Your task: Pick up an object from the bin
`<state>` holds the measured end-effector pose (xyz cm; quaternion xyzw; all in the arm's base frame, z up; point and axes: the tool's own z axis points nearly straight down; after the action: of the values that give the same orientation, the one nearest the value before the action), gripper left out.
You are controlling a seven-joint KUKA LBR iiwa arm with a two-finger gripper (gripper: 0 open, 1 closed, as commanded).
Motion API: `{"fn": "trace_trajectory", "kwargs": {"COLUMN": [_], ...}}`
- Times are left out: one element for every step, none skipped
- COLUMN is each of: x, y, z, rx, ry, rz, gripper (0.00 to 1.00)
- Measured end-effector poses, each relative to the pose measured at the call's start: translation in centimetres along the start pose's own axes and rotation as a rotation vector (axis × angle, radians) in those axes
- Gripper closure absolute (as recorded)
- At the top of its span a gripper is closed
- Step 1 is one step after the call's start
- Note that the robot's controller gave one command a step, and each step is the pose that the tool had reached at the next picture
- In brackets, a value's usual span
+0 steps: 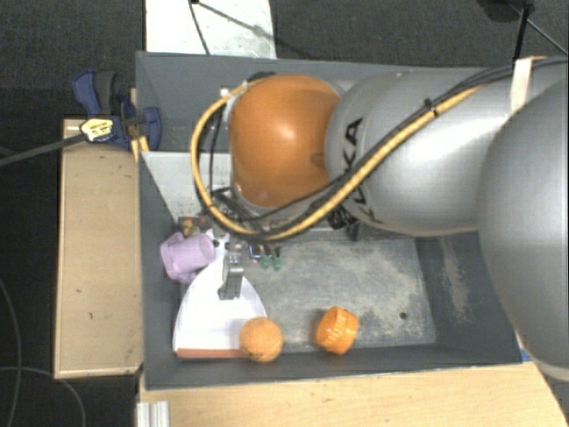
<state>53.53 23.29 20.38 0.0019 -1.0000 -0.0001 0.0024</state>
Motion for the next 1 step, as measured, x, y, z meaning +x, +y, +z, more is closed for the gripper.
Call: {"fn": "trace_trajectory", "kwargs": {"x": [-0.16], "y": [-0.15], "z": [-0.49], "rx": [-0.001], "ry": [-0.007], "rz": [0.005], "gripper": [0.00]}}
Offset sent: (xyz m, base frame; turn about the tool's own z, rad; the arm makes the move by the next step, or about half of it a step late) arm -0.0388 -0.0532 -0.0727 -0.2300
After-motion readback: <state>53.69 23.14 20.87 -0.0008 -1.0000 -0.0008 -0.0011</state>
